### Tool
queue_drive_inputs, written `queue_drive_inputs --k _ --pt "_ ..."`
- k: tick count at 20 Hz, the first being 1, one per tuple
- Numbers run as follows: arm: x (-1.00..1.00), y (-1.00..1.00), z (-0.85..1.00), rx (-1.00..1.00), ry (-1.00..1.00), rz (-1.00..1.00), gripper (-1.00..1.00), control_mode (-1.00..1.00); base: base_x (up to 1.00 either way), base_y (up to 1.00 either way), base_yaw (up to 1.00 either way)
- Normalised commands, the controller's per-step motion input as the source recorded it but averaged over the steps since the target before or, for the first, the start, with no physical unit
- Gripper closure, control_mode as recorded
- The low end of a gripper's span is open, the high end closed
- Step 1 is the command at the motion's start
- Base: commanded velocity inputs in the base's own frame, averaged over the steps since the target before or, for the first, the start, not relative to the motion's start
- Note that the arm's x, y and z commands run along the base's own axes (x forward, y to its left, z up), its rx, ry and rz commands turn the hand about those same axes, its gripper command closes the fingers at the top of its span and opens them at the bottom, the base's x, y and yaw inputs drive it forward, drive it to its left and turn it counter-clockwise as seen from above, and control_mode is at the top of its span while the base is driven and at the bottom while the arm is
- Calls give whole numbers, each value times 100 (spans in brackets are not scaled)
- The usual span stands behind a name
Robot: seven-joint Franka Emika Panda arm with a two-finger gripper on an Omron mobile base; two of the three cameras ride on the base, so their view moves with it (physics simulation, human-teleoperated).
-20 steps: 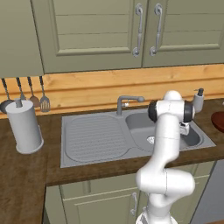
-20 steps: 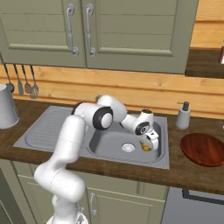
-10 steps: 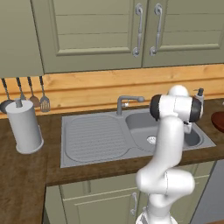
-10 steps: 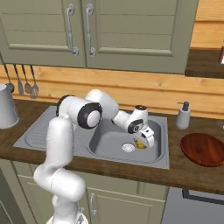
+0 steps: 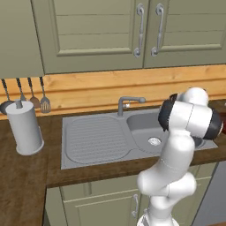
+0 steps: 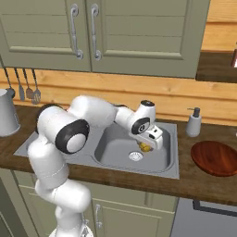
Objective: Pick the squash from the sink and place it in the bowl. Then pick the bowl and place it in the microwave. Then close the microwave door and press the start button.
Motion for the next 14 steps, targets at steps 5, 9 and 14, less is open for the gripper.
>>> queue_drive_inputs --k 5,9,14 --pt "-79 51 79 1 -4 26 100 -100 0 0 0" --pt "-77 80 63 -3 -6 30 100 -100 0 0 0" --pt "-66 67 73 -8 -9 28 100 -100 0 0 0"
